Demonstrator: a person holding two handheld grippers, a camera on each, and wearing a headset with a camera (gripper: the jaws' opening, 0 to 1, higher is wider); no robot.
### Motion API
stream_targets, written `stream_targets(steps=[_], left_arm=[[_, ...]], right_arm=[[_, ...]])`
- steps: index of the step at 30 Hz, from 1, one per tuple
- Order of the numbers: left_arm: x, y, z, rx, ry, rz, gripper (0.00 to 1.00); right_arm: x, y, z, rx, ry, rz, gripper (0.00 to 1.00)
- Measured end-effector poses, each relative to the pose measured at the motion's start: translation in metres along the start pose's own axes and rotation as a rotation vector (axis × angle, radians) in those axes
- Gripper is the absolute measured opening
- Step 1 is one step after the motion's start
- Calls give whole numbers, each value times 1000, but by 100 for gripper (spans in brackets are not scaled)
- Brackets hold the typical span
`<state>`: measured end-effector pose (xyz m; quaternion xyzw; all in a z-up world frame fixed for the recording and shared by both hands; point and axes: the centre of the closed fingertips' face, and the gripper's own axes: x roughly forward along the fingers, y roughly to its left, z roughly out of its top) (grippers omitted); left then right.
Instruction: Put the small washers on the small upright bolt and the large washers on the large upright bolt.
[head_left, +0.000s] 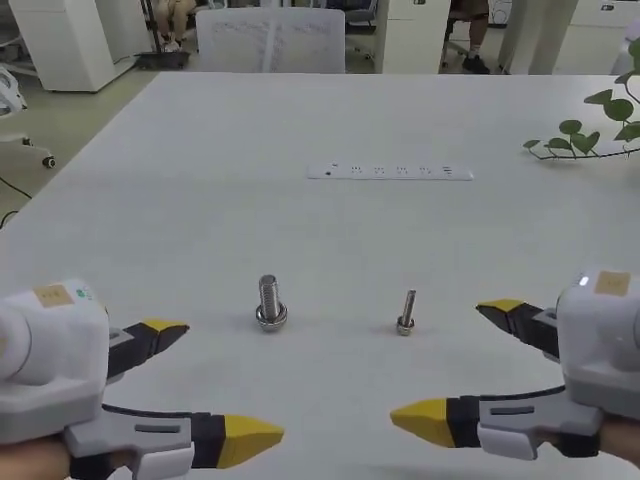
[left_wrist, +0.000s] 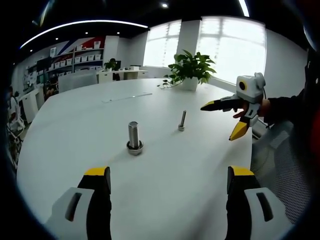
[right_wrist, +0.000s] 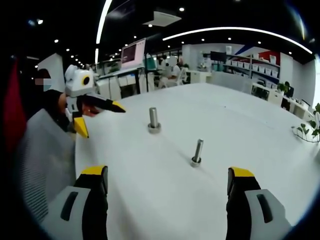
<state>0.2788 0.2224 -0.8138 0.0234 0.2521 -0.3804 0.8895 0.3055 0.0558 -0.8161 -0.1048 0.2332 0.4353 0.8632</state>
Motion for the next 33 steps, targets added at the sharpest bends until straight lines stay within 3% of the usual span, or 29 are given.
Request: stream_targets(steps=[33], left_arm=[[1,-1,2,3,2,1,97]], right_arm=[[-1,-3,-1,-7,7,-3,100]])
